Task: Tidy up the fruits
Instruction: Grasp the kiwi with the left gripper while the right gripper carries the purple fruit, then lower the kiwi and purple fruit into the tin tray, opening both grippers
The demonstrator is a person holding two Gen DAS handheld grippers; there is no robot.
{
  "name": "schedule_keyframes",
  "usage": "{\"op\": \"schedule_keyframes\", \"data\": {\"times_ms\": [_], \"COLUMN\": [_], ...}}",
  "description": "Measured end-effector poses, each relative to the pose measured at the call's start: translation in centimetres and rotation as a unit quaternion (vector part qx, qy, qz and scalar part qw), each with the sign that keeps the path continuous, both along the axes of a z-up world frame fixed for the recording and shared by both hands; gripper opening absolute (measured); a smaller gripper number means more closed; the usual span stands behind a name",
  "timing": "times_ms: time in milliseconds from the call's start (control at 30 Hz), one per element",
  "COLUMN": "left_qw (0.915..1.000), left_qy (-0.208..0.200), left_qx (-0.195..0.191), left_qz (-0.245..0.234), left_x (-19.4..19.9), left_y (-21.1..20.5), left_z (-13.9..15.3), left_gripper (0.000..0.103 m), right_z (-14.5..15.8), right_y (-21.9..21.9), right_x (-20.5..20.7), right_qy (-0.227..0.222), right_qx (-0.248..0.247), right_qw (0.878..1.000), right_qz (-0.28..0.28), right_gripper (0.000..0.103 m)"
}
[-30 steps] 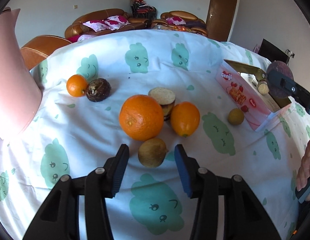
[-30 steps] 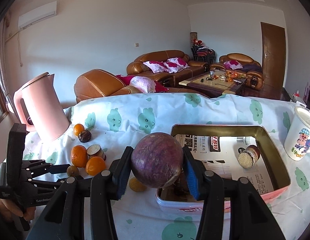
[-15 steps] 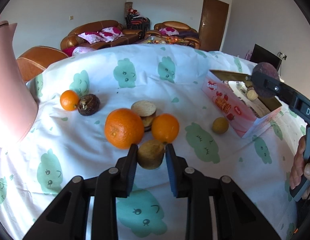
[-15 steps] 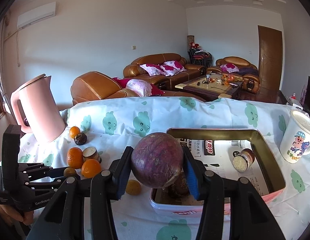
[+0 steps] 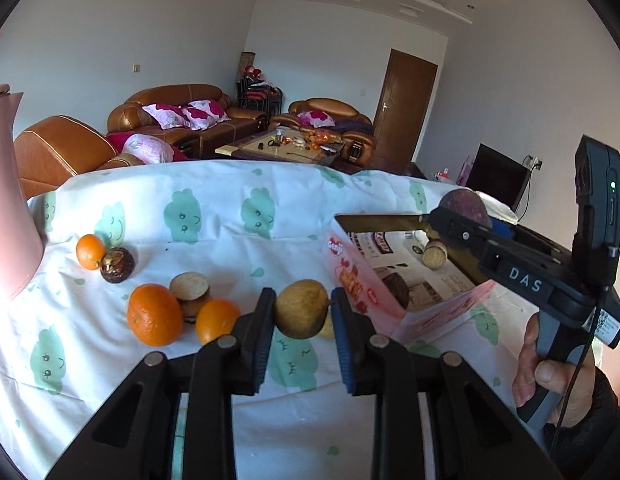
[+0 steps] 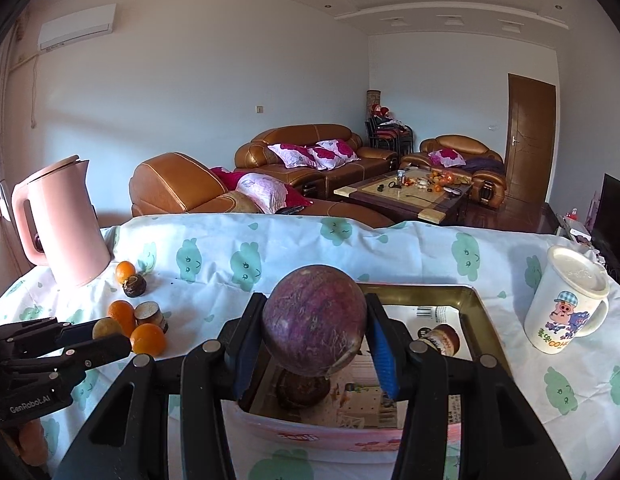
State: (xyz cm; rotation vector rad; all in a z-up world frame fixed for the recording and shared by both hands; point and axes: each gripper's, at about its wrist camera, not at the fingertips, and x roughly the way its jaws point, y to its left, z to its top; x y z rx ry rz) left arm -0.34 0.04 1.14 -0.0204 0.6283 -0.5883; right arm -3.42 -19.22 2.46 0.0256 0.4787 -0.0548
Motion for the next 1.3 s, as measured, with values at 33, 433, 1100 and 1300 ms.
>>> {"op": "schedule_keyframes", "data": {"times_ms": [33, 433, 1100, 1300], "left_qw": [1.0, 0.9997, 0.9955, 0.9886], "left_qy": [-0.004, -0.015, -0.025, -0.034], "left_qx": [0.001, 0.006, 0.092, 0.143], "left_qz": [0.0, -0.017, -0.004, 0.032], "left_x": [-0.1, 0.8, 2.7, 2.7], "left_y": [-0.6, -8.4, -18.7, -19.7], "left_z": [0.1, 1.2, -0.7, -1.8], "left_gripper": [0.03, 0.03, 0.029, 0.029], "right_z": [0.0, -0.3, -2.5, -3.5], "right_y": [-0.4, -5.8, -12.3, -12.1], "right_x": [0.0, 0.7, 3.9, 5.0], "right_qy": [0.0, 0.009, 0.068, 0.082], "right_qx": [-0.001, -0.007, 0.028, 0.03], "right_qw": [1.0, 0.999, 0.996, 0.995], "right_qz": [-0.003, -0.038, -0.059, -0.055], "right_gripper": [0.051, 0.051, 0.051, 0.051]}}
